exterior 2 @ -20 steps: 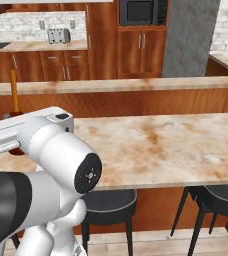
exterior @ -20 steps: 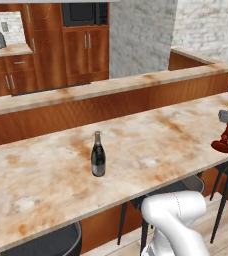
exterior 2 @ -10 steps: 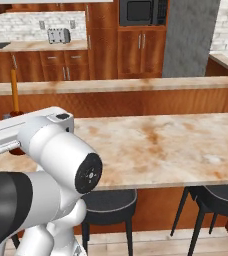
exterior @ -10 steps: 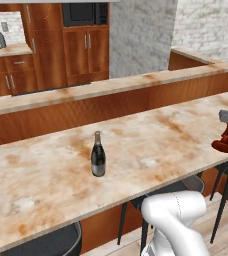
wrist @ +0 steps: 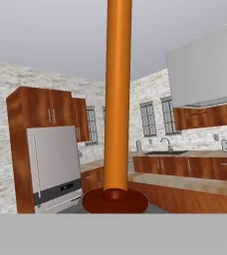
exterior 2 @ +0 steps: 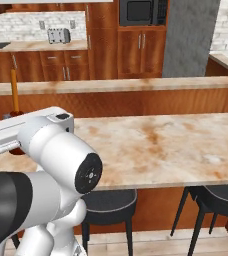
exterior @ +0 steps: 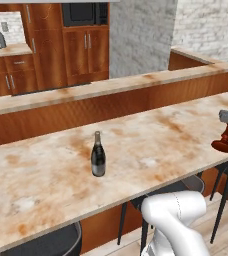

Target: Get the candle and the wine from the cabinet and move them to the dining counter.

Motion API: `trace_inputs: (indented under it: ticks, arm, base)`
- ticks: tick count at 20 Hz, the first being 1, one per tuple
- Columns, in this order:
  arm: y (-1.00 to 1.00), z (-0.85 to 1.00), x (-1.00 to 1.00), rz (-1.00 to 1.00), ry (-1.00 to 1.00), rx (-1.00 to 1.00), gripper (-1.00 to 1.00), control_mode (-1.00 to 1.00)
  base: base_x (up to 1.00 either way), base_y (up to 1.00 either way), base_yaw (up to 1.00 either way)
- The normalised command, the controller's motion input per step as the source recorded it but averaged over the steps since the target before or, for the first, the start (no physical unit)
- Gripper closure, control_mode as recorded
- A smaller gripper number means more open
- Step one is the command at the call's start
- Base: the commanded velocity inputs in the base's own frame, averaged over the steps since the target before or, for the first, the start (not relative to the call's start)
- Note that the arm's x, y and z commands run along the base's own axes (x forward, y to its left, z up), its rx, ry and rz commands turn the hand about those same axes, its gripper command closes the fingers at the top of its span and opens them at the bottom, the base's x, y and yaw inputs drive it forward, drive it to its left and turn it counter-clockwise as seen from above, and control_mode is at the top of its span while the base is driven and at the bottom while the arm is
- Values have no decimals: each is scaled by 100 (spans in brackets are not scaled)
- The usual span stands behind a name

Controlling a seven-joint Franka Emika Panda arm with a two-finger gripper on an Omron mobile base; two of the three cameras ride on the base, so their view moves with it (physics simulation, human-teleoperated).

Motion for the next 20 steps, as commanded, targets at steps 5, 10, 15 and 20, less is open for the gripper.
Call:
trace_inputs:
  ticks: [5, 10, 15, 20]
  arm:
    - [0, 0, 0, 0, 0, 0, 100, -100]
    - [0, -4, 0, 0, 2, 0, 100, -100]
    - [-4, -29, -1, 20, 4, -5, 100, -100]
    - [0, -44, 19, 18, -7, -12, 100, -100]
  base:
    - [0, 0, 0]
    - [0, 0, 0]
    - [0, 0, 0]
    - [0, 0, 0]
